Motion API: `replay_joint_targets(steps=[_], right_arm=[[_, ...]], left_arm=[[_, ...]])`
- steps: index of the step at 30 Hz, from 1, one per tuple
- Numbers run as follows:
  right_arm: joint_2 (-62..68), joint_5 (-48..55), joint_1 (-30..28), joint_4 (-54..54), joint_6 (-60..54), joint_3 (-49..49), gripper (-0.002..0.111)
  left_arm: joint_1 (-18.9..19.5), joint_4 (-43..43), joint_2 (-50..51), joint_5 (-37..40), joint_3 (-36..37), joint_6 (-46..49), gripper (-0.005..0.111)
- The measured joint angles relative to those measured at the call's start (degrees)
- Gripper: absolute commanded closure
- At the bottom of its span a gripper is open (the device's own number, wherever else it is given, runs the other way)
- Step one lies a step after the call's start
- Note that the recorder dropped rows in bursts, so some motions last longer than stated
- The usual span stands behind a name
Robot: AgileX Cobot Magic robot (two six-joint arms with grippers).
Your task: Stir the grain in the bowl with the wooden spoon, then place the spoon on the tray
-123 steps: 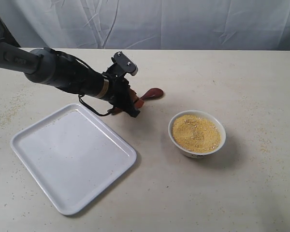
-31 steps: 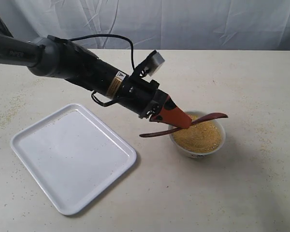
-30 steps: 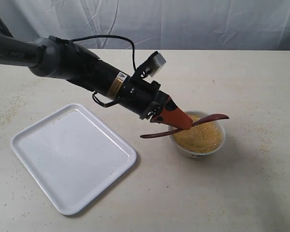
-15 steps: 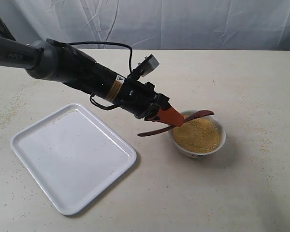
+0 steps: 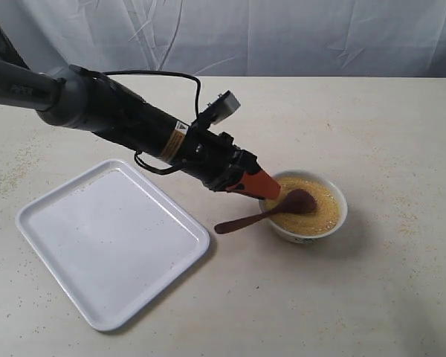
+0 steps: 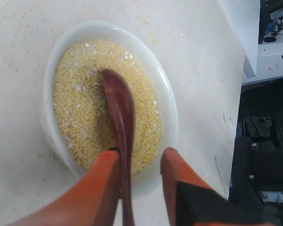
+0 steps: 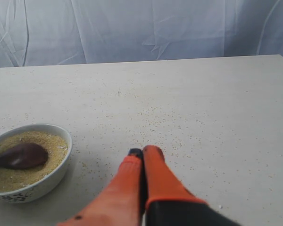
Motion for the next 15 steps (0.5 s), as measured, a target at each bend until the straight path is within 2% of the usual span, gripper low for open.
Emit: replay_joint_targets(steps=[6, 8, 13, 15], right_arm=[[0.0, 0.0, 0.0, 0.0, 0.0, 0.0, 0.109], [0.0, 0.0, 0.0, 0.0, 0.0, 0.0, 0.109], [0.0, 0.0, 0.0, 0.0, 0.0, 0.0, 0.109], [0.0, 0.0, 0.0, 0.0, 0.0, 0.0, 0.109]], left_arm=[[0.0, 0.0, 0.0, 0.1, 0.0, 0.0, 0.044], [0.2, 0.0, 0.0, 0.1, 0.0, 0.4, 0.04], [2.3, 0.0, -0.1, -2.4, 0.0, 5.6, 0.045], [3.1, 0.0, -0.7, -4.7, 0.0, 10.3, 0.045]])
